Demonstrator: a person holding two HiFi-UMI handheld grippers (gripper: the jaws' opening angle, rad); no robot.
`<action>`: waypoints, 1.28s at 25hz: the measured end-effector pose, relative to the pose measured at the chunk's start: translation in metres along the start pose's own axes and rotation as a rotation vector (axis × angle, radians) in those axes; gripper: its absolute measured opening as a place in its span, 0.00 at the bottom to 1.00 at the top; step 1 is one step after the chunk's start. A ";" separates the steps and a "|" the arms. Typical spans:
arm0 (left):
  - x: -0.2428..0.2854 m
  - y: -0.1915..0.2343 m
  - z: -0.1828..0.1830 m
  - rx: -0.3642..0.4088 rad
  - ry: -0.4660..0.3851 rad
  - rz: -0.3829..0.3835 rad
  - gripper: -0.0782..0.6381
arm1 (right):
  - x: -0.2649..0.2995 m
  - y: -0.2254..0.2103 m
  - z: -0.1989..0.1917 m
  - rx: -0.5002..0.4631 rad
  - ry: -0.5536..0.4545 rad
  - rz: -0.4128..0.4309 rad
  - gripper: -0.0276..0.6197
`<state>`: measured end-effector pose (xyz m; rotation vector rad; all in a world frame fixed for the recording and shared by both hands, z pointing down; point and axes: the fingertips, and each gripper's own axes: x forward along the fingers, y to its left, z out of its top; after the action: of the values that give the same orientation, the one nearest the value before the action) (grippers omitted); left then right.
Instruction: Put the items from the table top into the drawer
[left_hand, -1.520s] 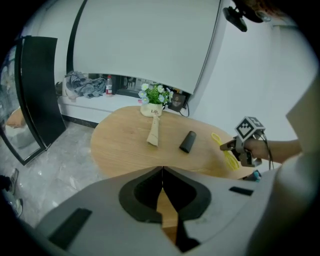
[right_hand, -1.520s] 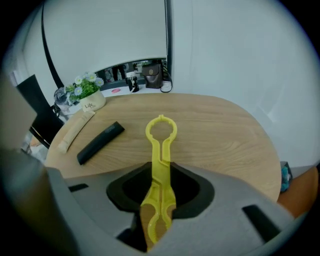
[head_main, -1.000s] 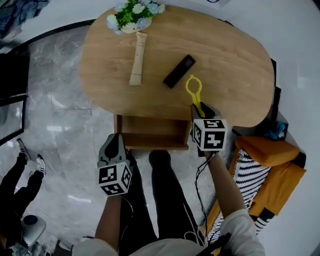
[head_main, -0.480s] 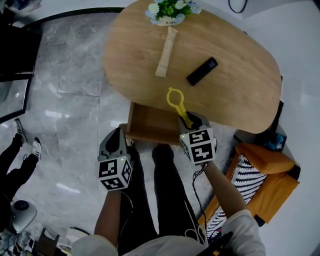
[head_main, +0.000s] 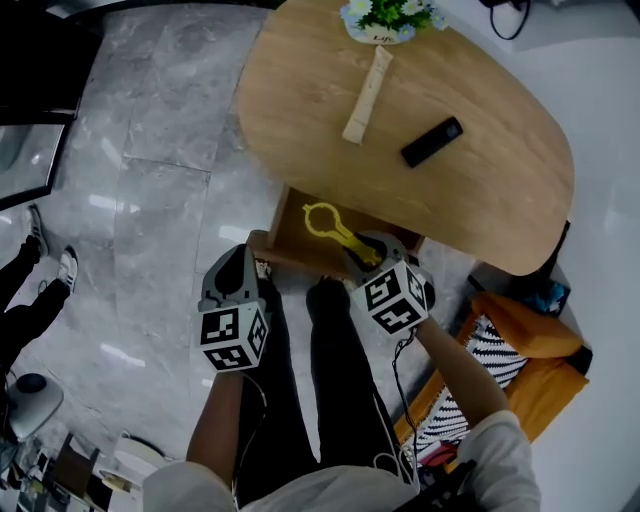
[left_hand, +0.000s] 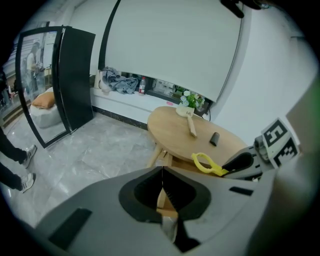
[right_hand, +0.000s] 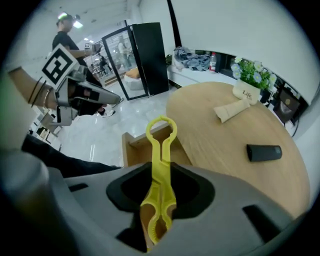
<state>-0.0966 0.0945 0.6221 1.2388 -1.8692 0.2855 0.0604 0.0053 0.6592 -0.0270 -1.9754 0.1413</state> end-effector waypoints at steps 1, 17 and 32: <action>-0.001 0.001 -0.001 -0.002 0.000 0.002 0.12 | 0.002 0.003 -0.001 -0.027 0.012 0.009 0.21; 0.007 -0.008 -0.004 -0.011 0.005 -0.003 0.12 | 0.003 -0.008 -0.013 0.101 0.013 -0.018 0.33; 0.028 -0.002 0.012 -0.015 0.022 -0.020 0.12 | -0.010 -0.113 0.078 0.450 -0.229 -0.149 0.33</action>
<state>-0.1050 0.0690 0.6353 1.2386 -1.8360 0.2733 -0.0019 -0.1149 0.6327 0.4443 -2.1214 0.5059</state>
